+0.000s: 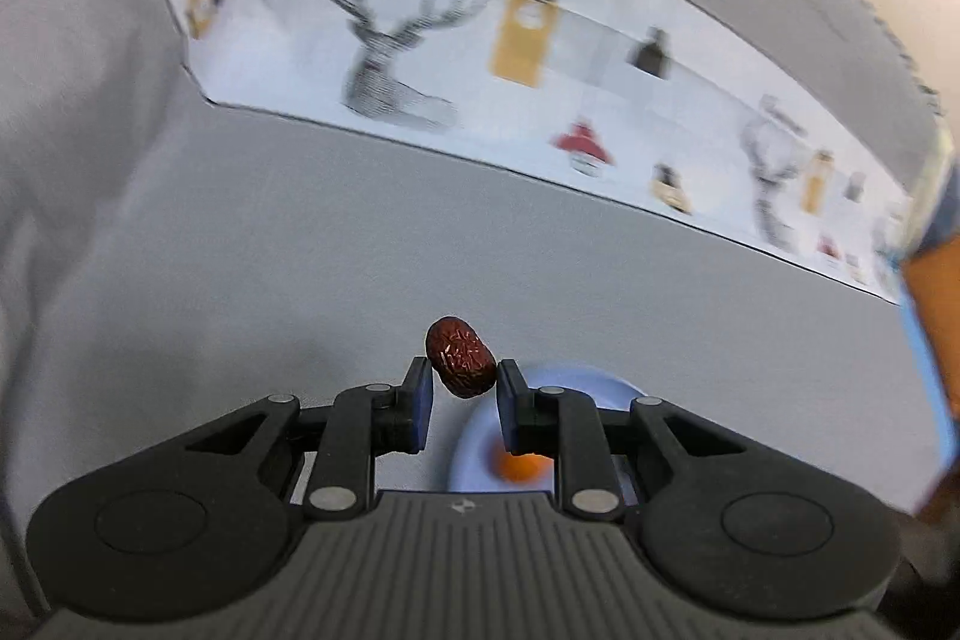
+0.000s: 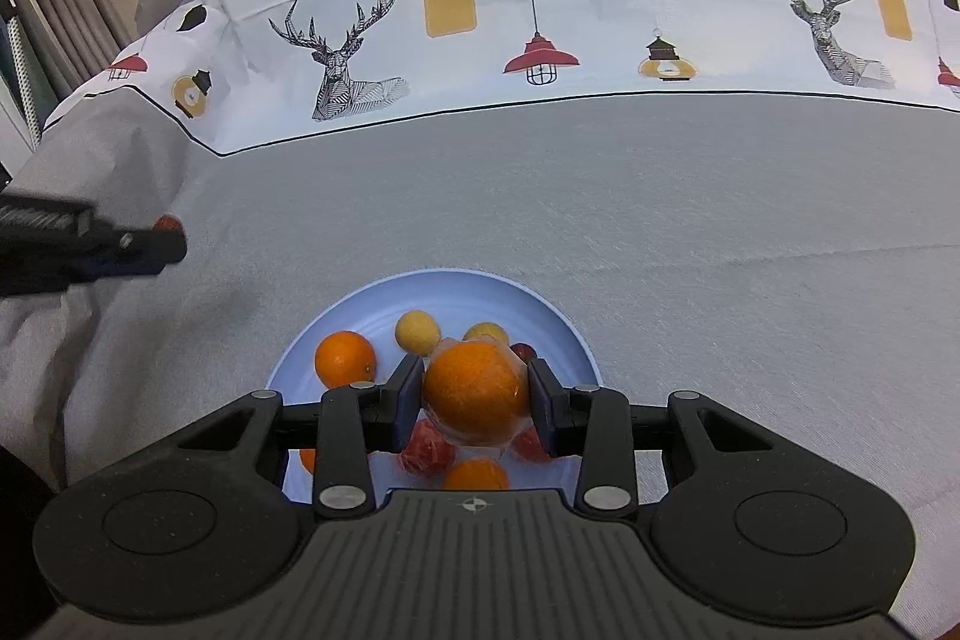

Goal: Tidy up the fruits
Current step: 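Carry the date and wrapped orange over the plate and open both tools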

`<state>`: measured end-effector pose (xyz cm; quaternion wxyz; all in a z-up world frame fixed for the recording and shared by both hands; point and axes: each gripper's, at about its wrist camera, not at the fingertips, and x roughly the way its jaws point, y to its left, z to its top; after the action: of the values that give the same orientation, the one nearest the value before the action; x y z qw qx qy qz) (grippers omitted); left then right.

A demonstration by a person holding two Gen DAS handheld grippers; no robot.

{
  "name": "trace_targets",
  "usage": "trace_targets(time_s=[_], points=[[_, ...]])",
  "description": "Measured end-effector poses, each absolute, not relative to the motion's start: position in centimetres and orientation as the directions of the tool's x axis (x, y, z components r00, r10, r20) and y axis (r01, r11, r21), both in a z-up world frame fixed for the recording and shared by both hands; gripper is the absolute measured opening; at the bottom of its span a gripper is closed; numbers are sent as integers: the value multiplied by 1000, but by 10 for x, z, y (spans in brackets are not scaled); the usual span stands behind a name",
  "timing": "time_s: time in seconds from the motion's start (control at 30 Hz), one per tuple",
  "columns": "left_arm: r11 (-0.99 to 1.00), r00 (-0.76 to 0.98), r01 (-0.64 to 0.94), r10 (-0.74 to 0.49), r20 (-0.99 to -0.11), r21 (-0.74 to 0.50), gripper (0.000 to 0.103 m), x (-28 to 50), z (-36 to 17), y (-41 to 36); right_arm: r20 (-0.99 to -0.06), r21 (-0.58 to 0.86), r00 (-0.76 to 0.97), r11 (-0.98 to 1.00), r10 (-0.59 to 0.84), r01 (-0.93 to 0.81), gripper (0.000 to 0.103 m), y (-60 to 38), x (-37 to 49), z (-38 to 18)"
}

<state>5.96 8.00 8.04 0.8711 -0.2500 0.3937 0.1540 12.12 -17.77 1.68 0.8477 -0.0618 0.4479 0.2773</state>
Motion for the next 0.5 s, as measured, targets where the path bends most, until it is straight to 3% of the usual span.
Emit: trace_targets(time_s=[0.2,0.3,0.5], points=[[911,618,-286,-62,-784,-298,25,55,50,23,-800,128,450,846,397,-518,39,-180,123,12],[954,642,-203,-42,-766,-222,25,64,48,6,-799,126,451,845,397,-520,39,-178,125,10],[947,620,-206,-70,-781,-248,25,80,30,-2,-792,128,458,844,403,-521,39,-172,128,8]])
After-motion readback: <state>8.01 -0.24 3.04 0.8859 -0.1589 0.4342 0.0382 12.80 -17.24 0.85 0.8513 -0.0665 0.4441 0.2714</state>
